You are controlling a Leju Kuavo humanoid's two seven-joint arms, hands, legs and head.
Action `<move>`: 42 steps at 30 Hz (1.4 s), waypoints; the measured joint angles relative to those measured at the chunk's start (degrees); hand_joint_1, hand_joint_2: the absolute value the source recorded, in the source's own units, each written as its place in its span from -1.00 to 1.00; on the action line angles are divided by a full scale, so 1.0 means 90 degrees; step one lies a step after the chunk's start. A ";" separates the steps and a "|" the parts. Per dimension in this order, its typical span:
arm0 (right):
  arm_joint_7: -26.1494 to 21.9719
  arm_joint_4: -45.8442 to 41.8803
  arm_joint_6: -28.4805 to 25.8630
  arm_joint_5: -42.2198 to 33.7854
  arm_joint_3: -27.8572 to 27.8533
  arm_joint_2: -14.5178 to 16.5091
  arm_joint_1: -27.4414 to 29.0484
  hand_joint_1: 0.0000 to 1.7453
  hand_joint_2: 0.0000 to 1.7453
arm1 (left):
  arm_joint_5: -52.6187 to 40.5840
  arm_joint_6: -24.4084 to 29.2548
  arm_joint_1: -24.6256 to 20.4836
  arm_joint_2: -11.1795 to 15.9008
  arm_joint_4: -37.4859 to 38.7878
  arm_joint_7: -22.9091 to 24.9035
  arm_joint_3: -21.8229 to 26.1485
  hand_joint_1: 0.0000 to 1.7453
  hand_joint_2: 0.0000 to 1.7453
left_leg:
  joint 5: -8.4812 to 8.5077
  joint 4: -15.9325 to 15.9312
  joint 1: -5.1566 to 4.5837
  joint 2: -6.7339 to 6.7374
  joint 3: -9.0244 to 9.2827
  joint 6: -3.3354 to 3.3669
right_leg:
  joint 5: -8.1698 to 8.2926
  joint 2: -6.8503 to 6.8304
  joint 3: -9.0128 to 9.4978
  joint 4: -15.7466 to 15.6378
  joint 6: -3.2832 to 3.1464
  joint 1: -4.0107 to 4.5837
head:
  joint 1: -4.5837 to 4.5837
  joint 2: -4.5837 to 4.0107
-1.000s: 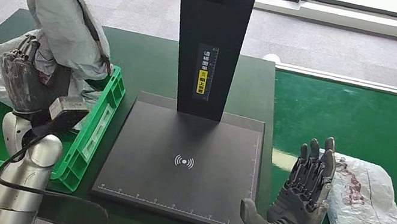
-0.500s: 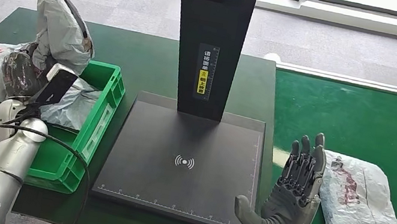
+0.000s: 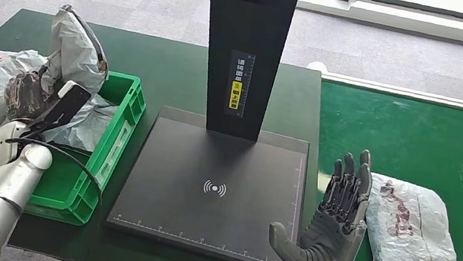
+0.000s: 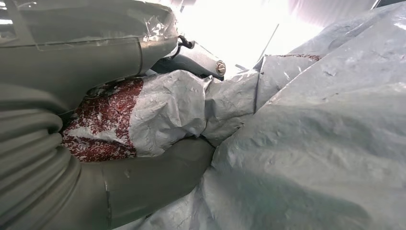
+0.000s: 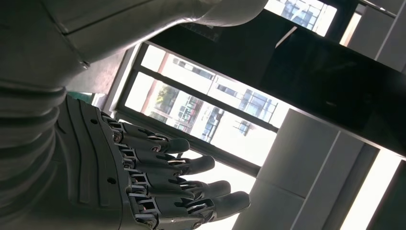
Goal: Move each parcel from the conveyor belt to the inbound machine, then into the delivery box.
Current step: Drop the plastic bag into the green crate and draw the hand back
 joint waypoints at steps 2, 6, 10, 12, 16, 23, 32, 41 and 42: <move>-0.0001 0.0014 0.0000 -0.0001 0.0000 0.0001 -0.0007 -1.00 1.00 | -0.0003 0.0000 -0.0003 0.0002 0.0031 0.0000 0.0000 1.00 1.00 | 0.0000 0.0000 0.0000 0.0000 0.0000 0.0000 | 0.0000 0.0000 0.0000 0.0000 0.0000 0.0000 | 0.0000 0.0000; 0.0001 0.0041 0.0000 -0.0008 0.0002 0.0001 -0.0010 -1.00 1.00 | -0.0046 -0.0017 -0.0008 0.0004 0.0081 0.0051 0.0000 0.74 1.00 | 0.0000 0.0000 0.0000 0.0000 -0.0001 0.0000 | 0.0000 0.0000 0.0000 0.0000 0.0000 -0.0001 | 0.0000 0.0000; 0.0002 0.0055 0.0000 -0.0029 0.0000 -0.0005 -0.0007 -1.00 1.00 | -0.0130 -0.0007 0.0003 0.0001 0.0107 0.0116 0.0005 -1.00 1.00 | 0.0000 0.0000 0.0000 0.0000 -0.0001 0.0000 | 0.0000 0.0000 -0.0001 -0.0001 0.0000 0.0000 | 0.0000 0.0000; 0.0001 0.0053 0.0000 0.0008 -0.0006 -0.0008 0.0011 -1.00 1.00 | -0.0163 0.0024 0.0012 -0.0017 0.0094 0.0111 0.0010 -1.00 0.50 | 0.0000 0.0000 0.0000 0.0000 0.0000 0.0000 | 0.0000 0.0000 -0.0002 -0.0001 0.0000 0.0000 | 0.0000 0.0000; -0.0001 -0.0026 -0.0004 0.0157 -0.0027 -0.0010 0.0173 -1.00 1.00 | -0.0063 0.0037 0.0019 -0.0128 -0.0019 -0.0032 0.0094 -1.00 -1.00 | 0.0000 0.0001 0.0000 -0.0001 0.0000 0.0000 | 0.0000 0.0000 -0.0004 -0.0002 0.0000 0.0000 | 0.0000 0.0000; -0.0001 -0.0223 -0.0010 0.0328 -0.0075 -0.0006 0.0395 -1.00 1.00 | 0.0508 -0.0147 0.0037 -0.0441 -0.0329 -0.0472 0.0276 -1.00 -1.00 | -0.0001 0.0001 -0.0002 0.0000 -0.0001 0.0001 | 0.0000 0.0001 -0.0004 -0.0003 0.0000 -0.0001 | 0.0000 0.0000; 0.0002 -0.0290 -0.0010 0.0251 -0.0113 -0.0005 0.0500 -1.00 1.00 | 0.0936 -0.0206 0.0306 -0.0695 -0.0783 -0.0705 0.0440 -1.00 -1.00 | -0.0001 0.0000 -0.0001 0.0001 -0.0001 0.0000 | 0.0000 0.0002 -0.0004 -0.0002 0.0000 0.0000 | 0.0000 0.0000; 0.0002 -0.0290 -0.0010 0.0214 -0.0138 -0.0007 0.0498 -1.00 1.00 | 0.1001 -0.0200 0.0444 -0.0711 -0.0935 -0.0781 0.0508 -1.00 -1.00 | -0.0001 0.0001 -0.0001 0.0001 -0.0002 0.0000 | 0.0000 0.0001 -0.0004 -0.0002 0.0000 -0.0001 | 0.0000 0.0000; 0.0002 -0.0290 -0.0010 0.0214 -0.0143 -0.0007 0.0498 -1.00 1.00 | 0.1008 -0.0198 0.0452 -0.0713 -0.0947 -0.0784 0.0517 -1.00 -1.00 | -0.0001 0.0001 -0.0001 0.0001 -0.0002 0.0000 | 0.0000 0.0001 -0.0004 -0.0002 0.0000 -0.0001 | 0.0000 0.0000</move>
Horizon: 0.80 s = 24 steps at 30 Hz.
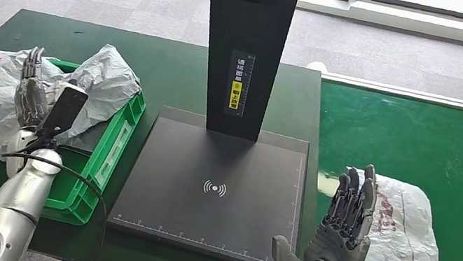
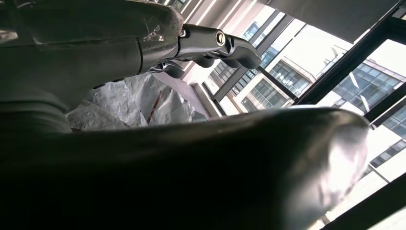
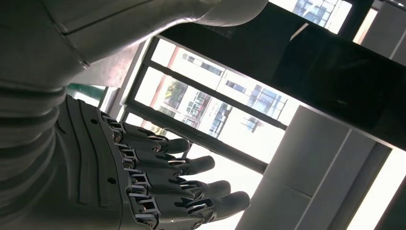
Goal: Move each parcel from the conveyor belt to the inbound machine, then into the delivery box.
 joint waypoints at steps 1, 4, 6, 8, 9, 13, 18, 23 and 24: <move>0.0000 0.0000 0.0000 -0.0001 -0.0004 0.0000 0.0000 -1.00 1.00 | 0.0005 0.0001 0.0007 -0.0002 -0.0011 -0.0001 0.0007 -1.00 -1.00 | 0.0000 0.0000 0.0000 0.0000 0.0000 0.0000 | 0.0000 0.0000 0.0000 0.0000 0.0000 0.0000 | 0.0000 0.0000; 0.0000 0.0000 0.0001 -0.0001 -0.0016 0.0000 0.0000 -1.00 1.00 | 0.0008 0.0001 0.0016 -0.0003 -0.0035 -0.0001 0.0016 -1.00 -1.00 | 0.0000 0.0000 0.0000 0.0000 0.0000 0.0000 | 0.0000 0.0000 0.0000 0.0000 0.0000 0.0000 | 0.0000 0.0000; 0.0000 0.0000 0.0002 -0.0007 -0.0022 0.0000 -0.0001 -1.00 1.00 | 0.0024 0.0000 0.0022 -0.0005 -0.0046 -0.0012 0.0017 -1.00 -1.00 | 0.0000 0.0000 0.0000 0.0000 0.0000 0.0000 | 0.0000 0.0000 0.0000 0.0000 0.0000 0.0000 | 0.0000 0.0000; 0.0000 0.0000 0.0002 -0.0009 -0.0027 0.0000 -0.0003 -1.00 1.00 | 0.0199 -0.0039 0.0045 -0.0019 -0.0092 -0.0115 0.0023 -1.00 -1.00 | 0.0000 0.0000 0.0000 0.0000 0.0000 0.0000 | 0.0000 0.0000 0.0000 0.0000 0.0000 0.0000 | 0.0000 0.0000; 0.0004 0.0000 0.0002 0.0001 -0.0030 0.0000 -0.0002 -1.00 1.00 | 0.0423 -0.0082 0.0079 -0.0039 -0.0156 -0.0234 0.0034 -1.00 -1.00 | 0.0000 0.0000 0.0000 0.0000 0.0000 0.0000 | 0.0000 0.0001 0.0000 0.0000 0.0000 0.0000 | 0.0000 0.0000; 0.0319 0.0015 0.0002 0.0327 -0.0212 0.0007 0.0095 -1.00 1.00 | 0.2020 -0.0319 0.0639 -0.0339 -0.1080 -0.1301 0.0070 -1.00 -1.00 | -0.0004 0.0000 -0.0003 0.0007 0.0003 -0.0001 | -0.0001 0.0007 -0.0001 -0.0003 0.0000 -0.0002 | 0.0000 0.0000; 0.1525 0.0115 0.0050 0.1583 -0.0834 0.0010 0.0365 -1.00 0.50 | 0.3194 -0.0314 0.1923 -0.0957 -0.3068 -0.2187 -0.0474 -1.00 -1.00 | -0.0018 0.0000 -0.0014 0.0009 0.0000 0.0014 | -0.0004 0.0007 -0.0003 -0.0012 0.0002 -0.0011 | 0.0000 0.0000; 0.3367 0.0208 0.0769 0.3685 -0.1426 0.0007 0.0541 -1.00 1.00 | 0.3503 0.0099 0.2863 -0.1238 -0.4699 -0.2243 -0.1823 -1.00 -1.00 | -0.0028 0.0000 -0.0023 0.0008 -0.0002 0.0021 | -0.0005 0.0006 -0.0003 -0.0021 0.0004 -0.0020 | 0.0000 0.0000; 0.3676 0.0221 0.0960 0.3945 -0.1554 0.0000 0.0562 -1.00 1.00 | 0.3583 0.0100 0.2974 -0.1274 -0.4860 -0.2246 -0.2064 -1.00 -1.00 | -0.0028 0.0000 -0.0024 0.0008 -0.0003 0.0022 | -0.0005 0.0004 -0.0001 -0.0022 0.0004 -0.0021 | 0.0000 0.0000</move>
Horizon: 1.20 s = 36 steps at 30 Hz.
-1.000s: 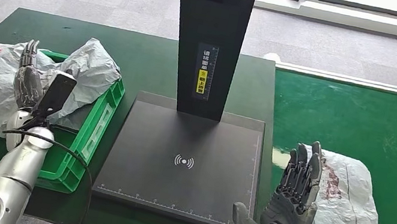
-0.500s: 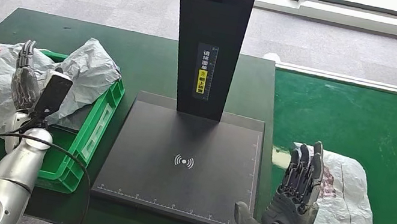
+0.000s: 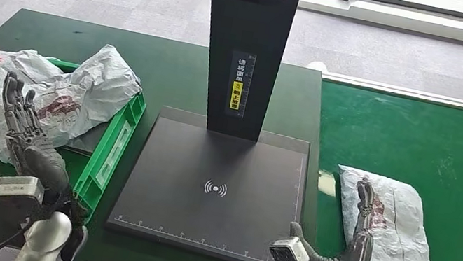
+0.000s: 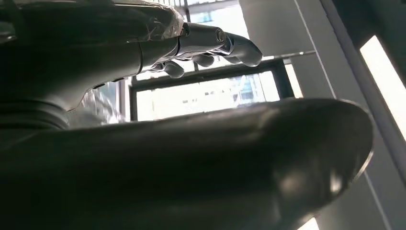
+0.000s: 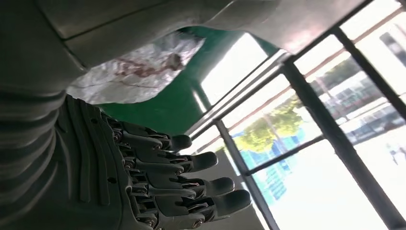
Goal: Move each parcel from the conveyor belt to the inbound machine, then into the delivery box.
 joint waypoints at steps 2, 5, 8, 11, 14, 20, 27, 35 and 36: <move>0.0400 0.0032 0.0350 0.0276 -0.0286 -0.0039 0.0049 -1.00 1.00 | 0.0191 -0.0072 0.0173 -0.0072 -0.0160 0.0000 -0.0413 -1.00 -1.00 | 0.0000 0.0000 0.0000 -0.0001 -0.0019 0.0001 | 0.0000 -0.0004 0.0004 -0.0001 0.0001 0.0000 | 0.0000 0.0000; 0.0608 0.0081 0.0675 0.0426 -0.0685 -0.0115 0.0109 -1.00 1.00 | 0.0413 -0.0232 0.0327 -0.0154 -0.0203 0.0005 -0.0823 -1.00 -1.00 | -0.0002 0.0000 0.0001 0.0001 -0.0042 0.0003 | -0.0001 -0.0003 0.0006 0.0000 0.0002 0.0000 | 0.0000 0.0000; 0.0762 0.0118 0.0931 0.0603 -0.0960 -0.0168 0.0145 -1.00 1.00 | 0.0578 -0.0415 0.0379 -0.0210 -0.0206 0.0010 -0.1012 -1.00 -1.00 | -0.0002 -0.0001 0.0001 0.0001 -0.0039 0.0003 | -0.0001 -0.0002 0.0006 0.0002 0.0001 0.0001 | 0.0000 0.0000; 0.1041 0.0163 0.1400 0.0880 -0.1258 -0.0214 0.0171 -1.00 1.00 | 0.0658 -0.0648 0.0389 -0.0276 -0.0196 0.0017 -0.1071 -1.00 -1.00 | 0.0001 -0.0001 0.0002 0.0001 -0.0024 0.0001 | -0.0001 -0.0001 0.0005 0.0004 0.0001 0.0002 | 0.0000 0.0000; 0.1248 0.0236 0.1898 0.1101 -0.1711 -0.0243 0.0184 -1.00 1.00 | 0.0513 -0.0712 0.0388 -0.0344 -0.0195 0.0019 -0.1076 -1.00 -1.00 | 0.0001 -0.0001 0.0002 0.0000 -0.0024 0.0001 | -0.0001 -0.0002 0.0006 0.0005 0.0001 0.0000 | 0.0001 0.0000; 0.1159 0.0739 0.2436 0.1105 -0.2619 -0.0371 -0.0084 -1.00 1.00 | 0.0373 -0.0706 0.0385 -0.0424 -0.0171 0.0020 -0.1076 -1.00 -1.00 | -0.0003 0.0000 -0.0001 0.0004 -0.0040 0.0005 | 0.0000 0.0001 0.0006 0.0001 0.0002 -0.0003 | 0.0001 0.0000; 0.1011 0.1588 0.2724 0.0910 -0.3344 -0.0563 -0.0530 -1.00 1.00 | 0.0306 -0.0775 0.0300 -0.0501 -0.0037 0.0025 -0.1076 -1.00 -1.00 | -0.0002 0.0000 -0.0002 0.0003 -0.0037 0.0005 | 0.0001 0.0001 0.0006 0.0001 0.0004 -0.0002 | 0.0001 0.0000; 0.0893 0.2695 0.2673 0.0921 -0.3729 -0.0684 -0.0976 -1.00 1.00 | 0.0244 -0.0816 0.0160 -0.0553 0.0198 0.0027 -0.1076 -1.00 -1.00 | -0.0002 0.0000 -0.0001 0.0003 -0.0036 0.0005 | 0.0001 0.0002 0.0006 0.0002 0.0004 -0.0002 | 0.0001 0.0000; 0.0868 0.2827 0.2672 0.0926 -0.3741 -0.0690 -0.1028 -1.00 1.00 | 0.0233 -0.0825 0.0142 -0.0561 0.0232 0.0027 -0.1076 -1.00 -1.00 | -0.0002 0.0000 -0.0001 0.0003 -0.0036 0.0005 | 0.0001 0.0002 0.0007 0.0002 0.0004 -0.0002 | 0.0002 0.0000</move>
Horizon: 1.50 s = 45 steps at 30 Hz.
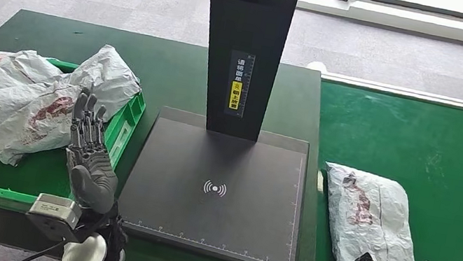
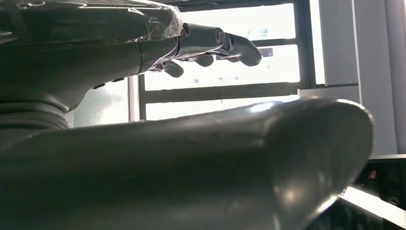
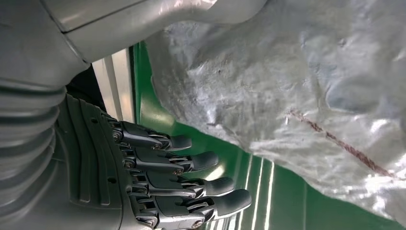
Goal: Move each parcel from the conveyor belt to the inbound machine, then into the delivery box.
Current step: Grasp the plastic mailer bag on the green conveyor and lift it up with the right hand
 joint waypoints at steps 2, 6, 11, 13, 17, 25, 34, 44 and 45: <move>-0.0054 0.0251 -0.0009 0.0005 -0.0006 -0.0006 -0.0094 -1.00 1.00 | -0.0010 -0.0016 -0.0033 -0.0012 0.0070 0.0001 0.0000 -1.00 -1.00 | 0.0000 0.0000 0.0000 0.0000 0.0001 0.0000 | 0.0000 0.0000 0.0000 0.0000 0.0000 0.0000 | -0.0001 0.0000; -0.0086 0.0617 -0.0038 0.0007 -0.0007 -0.0007 -0.0239 -1.00 1.00 | -0.0016 -0.0022 -0.0090 -0.0020 0.0185 0.0001 0.0000 -1.00 -1.00 | 0.0001 0.0000 0.0000 0.0000 0.0027 0.0000 | 0.0001 0.0001 0.0000 0.0000 0.0000 0.0000 | -0.0001 0.0000; -0.0099 0.0818 -0.0078 0.0007 -0.0007 -0.0007 -0.0313 -1.00 1.00 | -0.0018 -0.0024 -0.0106 -0.0030 0.0264 0.0001 0.0000 -1.00 -1.00 | 0.0002 0.0000 0.0000 0.0000 0.0037 0.0000 | 0.0001 0.0001 0.0000 0.0001 -0.0001 0.0000 | -0.0001 0.0000; -0.0109 0.0862 -0.0078 0.0004 -0.0007 -0.0007 -0.0331 -1.00 1.00 | -0.0019 -0.0025 -0.0109 -0.0030 0.0280 0.0001 0.0000 -1.00 -1.00 | 0.0002 0.0000 0.0000 0.0000 0.0036 0.0000 | 0.0001 0.0001 0.0000 0.0001 -0.0001 0.0000 | -0.0001 0.0000; -0.0171 0.1057 -0.0075 0.0000 0.0013 -0.0005 -0.0419 -1.00 1.00 | -0.0053 -0.0029 -0.0149 -0.0038 0.0333 0.0001 0.0000 -1.00 -1.00 | 0.0002 0.0000 0.0000 0.0000 0.0008 0.0000 | 0.0001 0.0000 0.0006 0.0001 -0.0001 0.0000 | 0.0000 0.0000; -0.0215 0.1698 -0.0213 -0.0120 0.0305 0.0056 -0.0698 1.00 1.00 | -0.0091 -0.0029 -0.0311 -0.0066 0.0528 0.0001 0.0000 -1.00 -1.00 | 0.0000 0.0000 0.0006 0.0054 0.0022 0.0001 | 0.0010 0.0045 0.0017 0.0000 0.0009 0.0004 | 0.0001 0.0000; -0.0287 0.1797 -0.0205 -0.0427 0.0583 0.0039 -0.0864 1.00 1.00 | -0.0098 -0.0029 -0.0314 -0.0066 0.0579 0.0001 0.0000 -1.00 -1.00 | -0.0001 0.0002 0.0007 0.0089 0.0050 0.0003 | 0.0030 0.0082 0.0031 -0.0006 0.0022 0.0005 | -0.0001 0.0000; -0.0303 0.1839 -0.0189 -0.0502 0.0766 0.0039 -0.0919 1.00 1.00 | -0.0106 -0.0029 -0.0317 -0.0065 0.0598 0.0001 0.0000 -1.00 -1.00 | 0.0000 0.0001 0.0011 0.0083 0.0049 0.0002 | 0.0029 0.0081 0.0033 -0.0004 0.0021 0.0008 | -0.0001 0.0000; -0.0304 0.1842 -0.0193 -0.0523 0.0791 0.0039 -0.0920 1.00 1.00 | -0.0109 -0.0029 -0.0317 -0.0065 0.0601 0.0001 0.0000 -1.00 -1.00 | 0.0000 0.0001 0.0011 0.0083 0.0049 0.0002 | 0.0029 0.0081 0.0033 -0.0004 0.0021 0.0008 | -0.0001 0.0000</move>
